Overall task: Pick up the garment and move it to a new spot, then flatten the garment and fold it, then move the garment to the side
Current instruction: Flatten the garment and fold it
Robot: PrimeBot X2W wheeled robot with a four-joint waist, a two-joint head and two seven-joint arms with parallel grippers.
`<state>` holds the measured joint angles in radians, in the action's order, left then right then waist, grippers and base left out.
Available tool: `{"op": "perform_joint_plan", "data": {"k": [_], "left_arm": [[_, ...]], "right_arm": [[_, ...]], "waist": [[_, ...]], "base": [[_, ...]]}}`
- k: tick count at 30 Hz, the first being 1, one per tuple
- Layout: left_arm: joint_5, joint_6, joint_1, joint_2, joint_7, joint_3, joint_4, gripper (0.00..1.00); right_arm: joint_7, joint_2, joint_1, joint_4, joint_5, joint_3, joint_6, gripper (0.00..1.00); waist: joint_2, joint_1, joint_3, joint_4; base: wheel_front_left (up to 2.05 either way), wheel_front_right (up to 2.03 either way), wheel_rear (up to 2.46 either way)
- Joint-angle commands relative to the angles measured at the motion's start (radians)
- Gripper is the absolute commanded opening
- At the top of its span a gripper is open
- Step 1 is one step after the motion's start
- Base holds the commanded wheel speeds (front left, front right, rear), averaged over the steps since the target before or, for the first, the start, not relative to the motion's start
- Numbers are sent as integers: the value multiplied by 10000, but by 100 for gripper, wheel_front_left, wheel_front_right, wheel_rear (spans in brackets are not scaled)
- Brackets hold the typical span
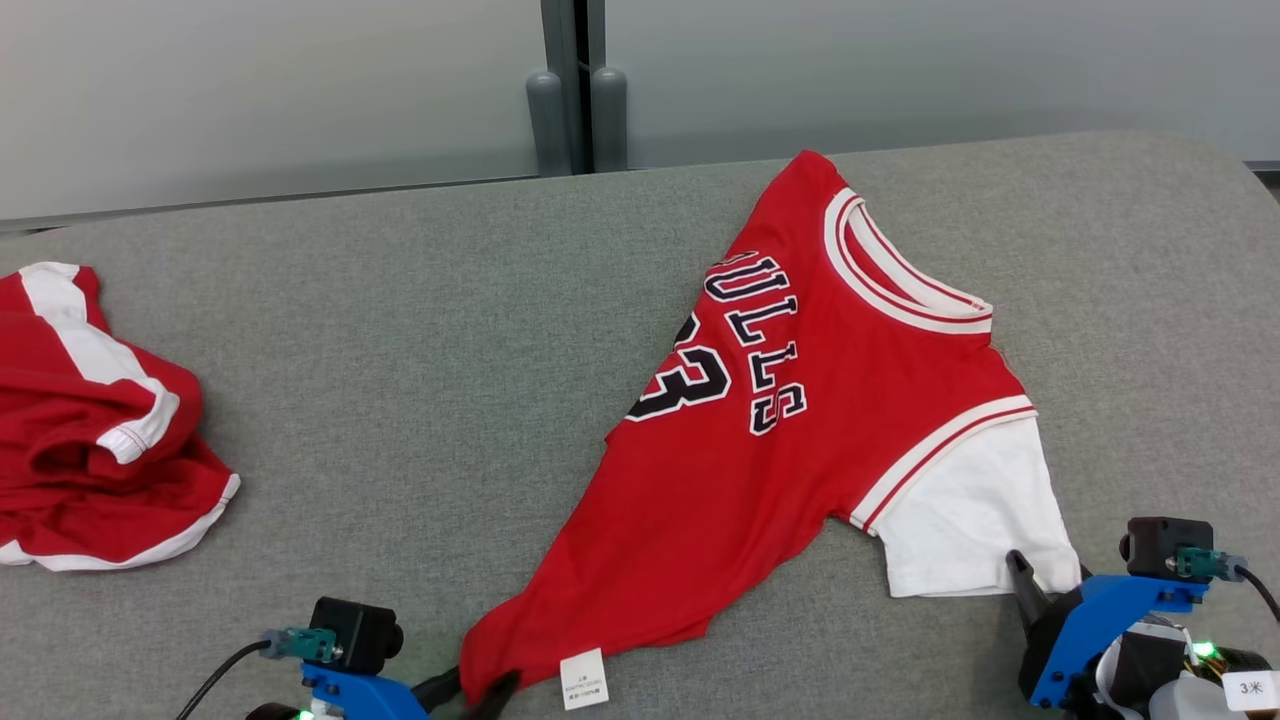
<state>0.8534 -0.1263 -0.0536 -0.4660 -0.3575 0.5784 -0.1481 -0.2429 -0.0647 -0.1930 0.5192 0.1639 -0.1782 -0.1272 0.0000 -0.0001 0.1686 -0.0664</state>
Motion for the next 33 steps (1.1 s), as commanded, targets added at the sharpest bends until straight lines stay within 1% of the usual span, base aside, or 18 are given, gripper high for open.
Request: {"op": "perform_joint_plan", "data": {"k": [1,2,6,11,15,19,20,22,25,27,29,33], "left_arm": [[-1,-41,-117,-71,17,54,-65,10],[4,-38,-134,-144,59,70,-59,0],[267,-47,18,-394,295,116,308,0],[510,-50,14,-777,733,-58,986,0],[923,-52,-258,-1065,1134,-376,1766,0],[1078,-52,-967,-1443,1453,-811,2132,0],[1221,-53,-1225,-1479,1489,-910,2131,0],[1231,-51,-1912,-1779,1401,-1099,1907,0],[1586,-52,-3217,-1942,1027,-1120,1487,0],[1699,-52,-4213,-2231,658,-1052,1053,0],[1994,-52,-5264,-2329,154,-872,568,0],[2498,-52,-7438,-2593,-854,-401,-335,0]], "right_arm": [[-10,249,31,198,91,237,-63,0],[118,242,28,174,114,275,-63,0],[682,152,58,-268,457,332,-46,0],[1387,139,161,-1332,1005,360,-35,0],[1893,138,-59,-2259,1404,479,-35,0],[2026,138,-613,-2943,1846,669,-35,0],[2028,140,-817,-3061,1993,724,-35,0],[1936,130,-1356,-3181,2071,870,-35,0],[1693,135,-2530,-3001,2341,1053,-35,0],[1535,128,-3469,-2655,2526,1100,-35,0],[1397,130,-4508,-2213,2809,1126,-35,0],[1417,136,-6686,-1196,2904,1118,-37,0]], "waist": [[0,1,19,13],[0,1,30,20],[0,1,45,-2],[0,1,41,27],[0,1,80,-30],[0,1,359,-86],[0,1,458,-92],[0,1,763,-134],[0,1,1331,-196],[0,1,1739,-238],[0,1,2135,-274],[0,1,2832,-365]], "base": [[0,0,0],[0,0,0],[0,0,0],[0,0,0],[0,0,0],[0,0,0],[0,0,0],[0,0,0],[0,0,0],[0,0,0],[0,0,0],[0,0,0]]}}
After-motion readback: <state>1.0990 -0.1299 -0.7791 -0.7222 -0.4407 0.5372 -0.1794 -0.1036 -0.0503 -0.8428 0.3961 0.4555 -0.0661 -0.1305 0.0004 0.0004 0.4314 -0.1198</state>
